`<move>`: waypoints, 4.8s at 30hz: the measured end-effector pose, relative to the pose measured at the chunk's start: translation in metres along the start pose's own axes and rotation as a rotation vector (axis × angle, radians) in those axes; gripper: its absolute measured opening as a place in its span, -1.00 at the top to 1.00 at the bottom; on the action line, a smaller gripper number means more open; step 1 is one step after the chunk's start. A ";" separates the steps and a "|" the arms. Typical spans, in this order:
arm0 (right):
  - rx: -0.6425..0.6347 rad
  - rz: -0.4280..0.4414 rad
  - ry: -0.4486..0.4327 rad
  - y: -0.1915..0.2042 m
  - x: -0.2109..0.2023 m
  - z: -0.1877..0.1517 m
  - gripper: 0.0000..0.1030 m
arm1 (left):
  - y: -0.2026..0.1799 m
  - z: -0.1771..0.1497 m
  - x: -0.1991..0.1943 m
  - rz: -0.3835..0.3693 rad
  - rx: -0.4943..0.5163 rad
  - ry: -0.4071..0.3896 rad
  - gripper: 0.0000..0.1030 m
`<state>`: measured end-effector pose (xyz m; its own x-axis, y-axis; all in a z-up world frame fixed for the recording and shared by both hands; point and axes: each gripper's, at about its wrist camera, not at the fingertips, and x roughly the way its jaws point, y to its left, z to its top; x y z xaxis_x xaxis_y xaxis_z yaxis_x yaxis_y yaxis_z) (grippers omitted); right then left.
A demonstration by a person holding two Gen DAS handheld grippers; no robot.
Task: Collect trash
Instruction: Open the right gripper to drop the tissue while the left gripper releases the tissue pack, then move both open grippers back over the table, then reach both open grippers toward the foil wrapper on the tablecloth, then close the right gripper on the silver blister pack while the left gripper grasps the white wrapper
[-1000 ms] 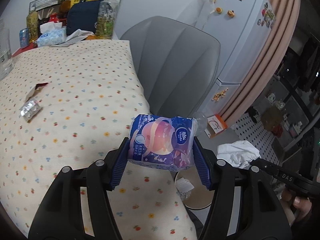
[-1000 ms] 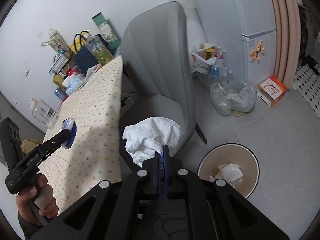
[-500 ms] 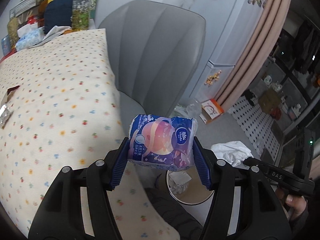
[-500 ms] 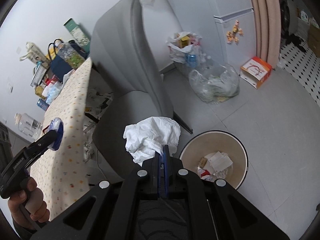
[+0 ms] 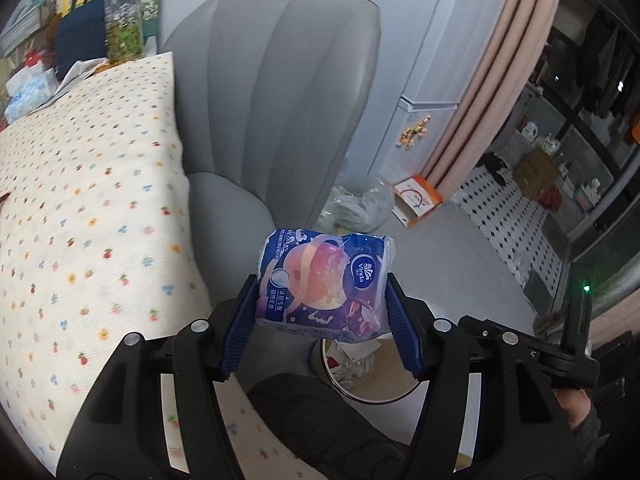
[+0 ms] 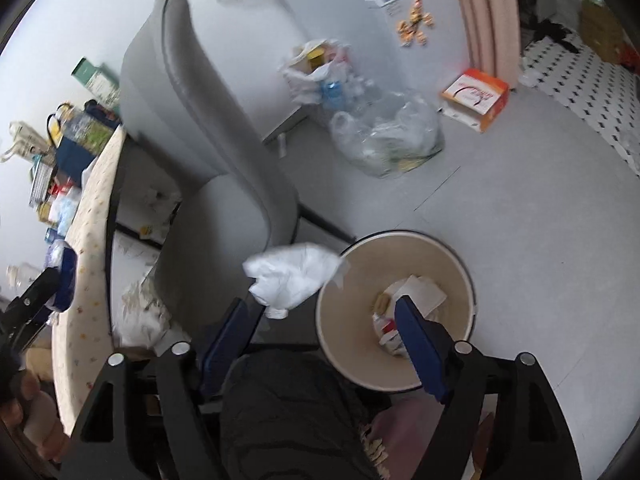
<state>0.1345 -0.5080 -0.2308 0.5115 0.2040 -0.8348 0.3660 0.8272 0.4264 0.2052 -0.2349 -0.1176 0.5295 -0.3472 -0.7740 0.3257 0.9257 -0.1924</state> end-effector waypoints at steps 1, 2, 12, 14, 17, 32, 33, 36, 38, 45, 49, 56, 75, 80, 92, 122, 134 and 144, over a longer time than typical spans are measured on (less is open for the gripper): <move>0.021 0.003 0.000 -0.006 0.000 0.000 -0.42 | -0.004 0.001 0.001 -0.001 0.010 0.001 -0.19; 0.036 -0.001 -0.004 -0.011 -0.002 0.001 -0.42 | -0.006 0.002 0.003 -0.004 0.016 0.002 -0.19; 0.094 -0.036 -0.091 -0.045 -0.035 0.009 -0.44 | -0.045 0.003 0.018 -0.047 0.084 0.032 -0.19; 0.099 -0.041 -0.101 -0.050 -0.040 0.009 -0.45 | -0.050 0.001 0.023 -0.056 0.094 0.044 -0.19; 0.108 -0.047 -0.123 -0.058 -0.050 0.010 -0.51 | -0.063 -0.002 0.031 -0.079 0.113 0.071 -0.19; 0.148 -0.081 -0.205 -0.089 -0.088 0.018 -0.55 | -0.094 -0.002 0.038 -0.169 0.142 0.096 -0.88; 0.144 -0.079 -0.202 -0.088 -0.087 0.018 -0.55 | -0.091 -0.001 0.036 -0.159 0.131 0.090 -0.88; 0.123 -0.078 -0.188 -0.081 -0.084 0.017 -0.55 | -0.078 0.001 0.027 -0.120 0.107 0.054 -0.88; 0.107 -0.073 -0.182 -0.071 -0.081 0.018 -0.55 | -0.067 0.001 0.018 -0.105 0.083 0.033 -0.88; 0.038 -0.060 -0.176 -0.032 -0.077 0.020 -0.60 | -0.034 0.004 -0.008 -0.069 0.026 -0.022 -0.88; -0.012 -0.045 -0.186 -0.003 -0.081 0.022 -0.66 | -0.013 0.004 -0.025 -0.055 -0.008 -0.057 -0.88; -0.112 -0.027 -0.222 0.048 -0.086 0.014 -0.85 | 0.024 0.001 -0.054 -0.032 -0.068 -0.102 -0.88; -0.332 0.033 -0.211 0.168 -0.091 -0.013 -0.85 | 0.120 -0.022 -0.120 0.044 -0.230 -0.217 -0.88; -0.380 0.054 -0.195 0.196 -0.085 -0.024 -0.85 | 0.148 -0.033 -0.135 0.072 -0.266 -0.233 -0.88; -0.508 0.116 -0.157 0.272 -0.066 -0.045 -0.85 | 0.222 -0.056 -0.176 0.172 -0.388 -0.290 -0.88; -0.962 0.264 -0.025 0.478 0.022 -0.099 -0.85 | 0.338 -0.131 -0.231 0.384 -0.649 -0.332 -0.88; -1.107 0.252 0.009 0.521 0.063 -0.114 -0.85 | 0.349 -0.139 -0.233 0.425 -0.674 -0.317 -0.88; -1.182 0.290 0.051 0.542 0.084 -0.127 -0.26 | 0.350 -0.143 -0.240 0.444 -0.674 -0.319 -0.88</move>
<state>0.2766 0.0239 -0.1142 0.4158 0.4584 -0.7855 -0.7036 0.7094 0.0415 0.0806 0.1942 -0.0857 0.7249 0.1356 -0.6754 -0.4435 0.8421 -0.3070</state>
